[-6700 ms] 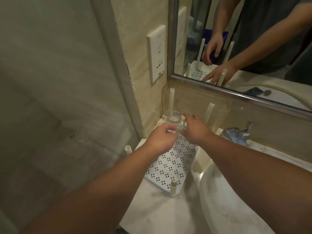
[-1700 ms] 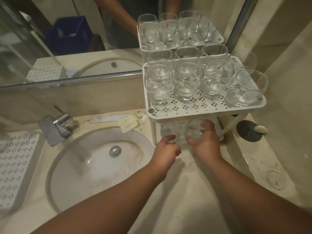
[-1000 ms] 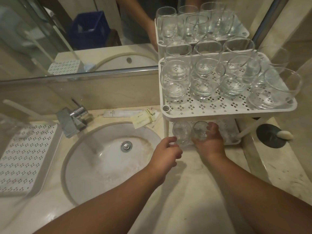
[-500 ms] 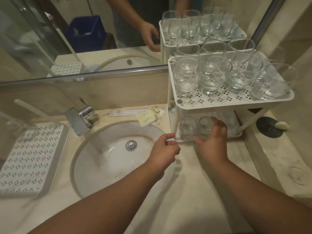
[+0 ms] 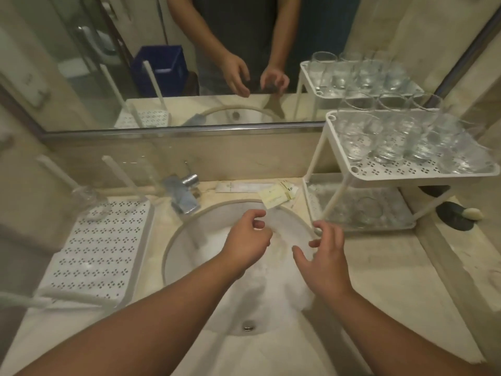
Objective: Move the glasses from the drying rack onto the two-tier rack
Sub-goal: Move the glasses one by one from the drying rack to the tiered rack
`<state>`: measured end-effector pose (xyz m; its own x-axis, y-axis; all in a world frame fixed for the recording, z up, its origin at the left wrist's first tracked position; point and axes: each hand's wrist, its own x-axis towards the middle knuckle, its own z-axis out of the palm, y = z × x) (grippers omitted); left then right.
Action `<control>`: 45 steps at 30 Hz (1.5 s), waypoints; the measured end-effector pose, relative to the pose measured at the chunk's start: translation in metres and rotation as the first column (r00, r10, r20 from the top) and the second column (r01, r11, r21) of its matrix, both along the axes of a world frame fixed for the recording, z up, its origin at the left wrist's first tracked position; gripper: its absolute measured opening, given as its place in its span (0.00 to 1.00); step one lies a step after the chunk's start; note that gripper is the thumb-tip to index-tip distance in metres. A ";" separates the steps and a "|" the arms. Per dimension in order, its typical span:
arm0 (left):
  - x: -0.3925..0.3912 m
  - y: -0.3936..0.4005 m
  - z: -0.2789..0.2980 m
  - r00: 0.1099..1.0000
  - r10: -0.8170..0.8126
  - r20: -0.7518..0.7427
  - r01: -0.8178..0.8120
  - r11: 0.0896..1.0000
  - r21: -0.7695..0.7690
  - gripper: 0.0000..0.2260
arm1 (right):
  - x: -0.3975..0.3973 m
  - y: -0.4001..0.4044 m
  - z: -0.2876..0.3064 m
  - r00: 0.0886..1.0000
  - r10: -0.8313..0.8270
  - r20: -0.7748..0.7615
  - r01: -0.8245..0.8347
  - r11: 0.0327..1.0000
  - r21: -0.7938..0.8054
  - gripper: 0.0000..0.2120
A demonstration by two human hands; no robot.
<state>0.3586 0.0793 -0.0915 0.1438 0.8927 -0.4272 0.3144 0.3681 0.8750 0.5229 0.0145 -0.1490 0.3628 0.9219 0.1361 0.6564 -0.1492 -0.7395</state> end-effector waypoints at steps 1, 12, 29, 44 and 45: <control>-0.014 0.005 0.005 1.000 0.022 -0.004 -0.022 1.000 0.020 0.19 | -0.016 0.004 0.005 1.000 0.019 -0.015 -0.018 1.000 0.015 0.29; -0.193 0.032 0.046 0.939 0.328 0.106 -0.338 0.937 0.093 0.16 | -0.200 0.076 0.050 0.937 0.345 -0.058 -0.331 0.929 0.167 0.26; -0.351 0.031 0.020 0.773 0.629 0.083 -0.634 0.773 0.044 0.17 | -0.374 0.169 0.042 0.745 0.656 0.119 -0.661 0.750 0.001 0.23; -0.374 0.061 -0.005 0.699 0.705 0.119 -0.692 0.709 -0.135 0.20 | -0.453 0.249 0.034 0.501 0.792 0.350 -0.658 0.611 -0.440 0.34; -0.374 0.063 -0.005 0.692 0.711 0.125 -0.696 0.703 -0.146 0.20 | -0.455 0.250 0.033 0.487 0.799 0.352 -0.655 0.601 -0.458 0.34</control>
<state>-0.0157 0.1421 -0.0967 -0.4400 0.7238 -0.5315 -0.2064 0.4945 0.8443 0.0675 0.2648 -0.1156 -0.5057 0.8430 -0.1833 0.8447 0.4407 -0.3038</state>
